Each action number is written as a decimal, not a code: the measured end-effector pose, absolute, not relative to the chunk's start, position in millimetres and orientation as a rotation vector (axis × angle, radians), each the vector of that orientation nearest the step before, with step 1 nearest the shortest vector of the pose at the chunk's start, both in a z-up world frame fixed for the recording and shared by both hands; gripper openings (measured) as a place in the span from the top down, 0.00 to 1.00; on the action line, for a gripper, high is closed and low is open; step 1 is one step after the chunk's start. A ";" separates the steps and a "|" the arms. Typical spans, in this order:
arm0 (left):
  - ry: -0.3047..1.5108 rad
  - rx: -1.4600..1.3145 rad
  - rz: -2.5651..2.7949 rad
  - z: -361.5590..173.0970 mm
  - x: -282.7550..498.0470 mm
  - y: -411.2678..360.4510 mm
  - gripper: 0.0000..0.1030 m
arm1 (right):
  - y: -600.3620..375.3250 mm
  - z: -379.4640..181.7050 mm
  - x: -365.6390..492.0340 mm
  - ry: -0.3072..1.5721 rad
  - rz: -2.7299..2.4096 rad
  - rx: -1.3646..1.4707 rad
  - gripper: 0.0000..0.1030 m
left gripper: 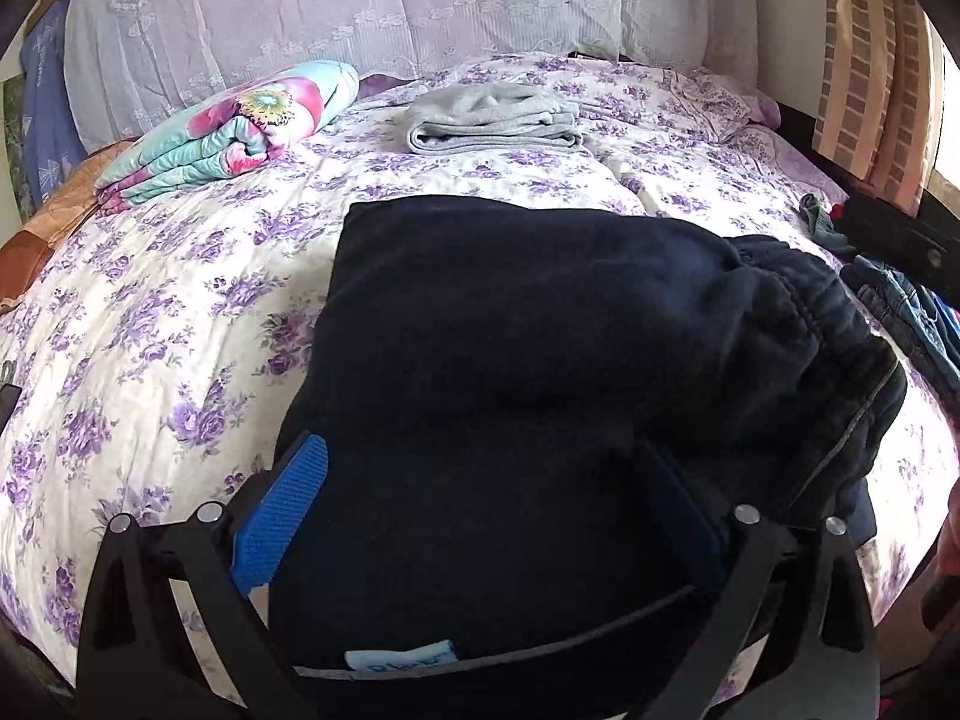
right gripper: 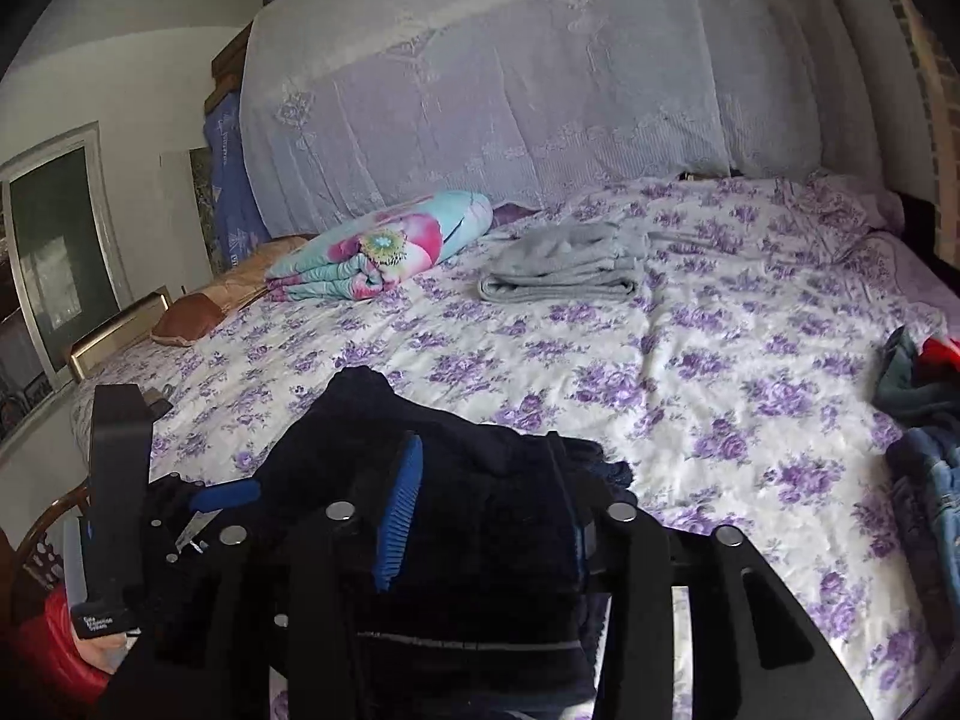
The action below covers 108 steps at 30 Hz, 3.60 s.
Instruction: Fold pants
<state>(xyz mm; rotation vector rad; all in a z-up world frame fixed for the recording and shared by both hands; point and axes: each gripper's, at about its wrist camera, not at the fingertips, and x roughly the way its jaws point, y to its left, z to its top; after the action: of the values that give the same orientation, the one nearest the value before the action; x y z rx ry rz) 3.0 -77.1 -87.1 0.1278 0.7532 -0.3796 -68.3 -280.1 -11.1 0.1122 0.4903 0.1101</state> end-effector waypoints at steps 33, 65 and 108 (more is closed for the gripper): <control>1.014 -0.146 -0.647 -111.2 44.7 -34.2 0.05 | -329.5 -106.4 -17.7 0.807 0.311 0.543 0.09; 0.561 -0.114 -0.412 97.7 364.1 -161.9 0.84 | -394.0 75.3 296.9 0.273 0.078 0.287 0.61; 0.527 0.038 -0.190 -17.3 278.0 -147.3 0.06 | -361.3 13.4 215.3 0.278 -0.212 0.256 0.13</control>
<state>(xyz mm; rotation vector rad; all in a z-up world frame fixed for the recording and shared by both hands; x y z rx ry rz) 278.0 -147.3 -17.3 0.0376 0.5268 -0.1901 215.3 -361.3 13.4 0.2559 0.2785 -0.2121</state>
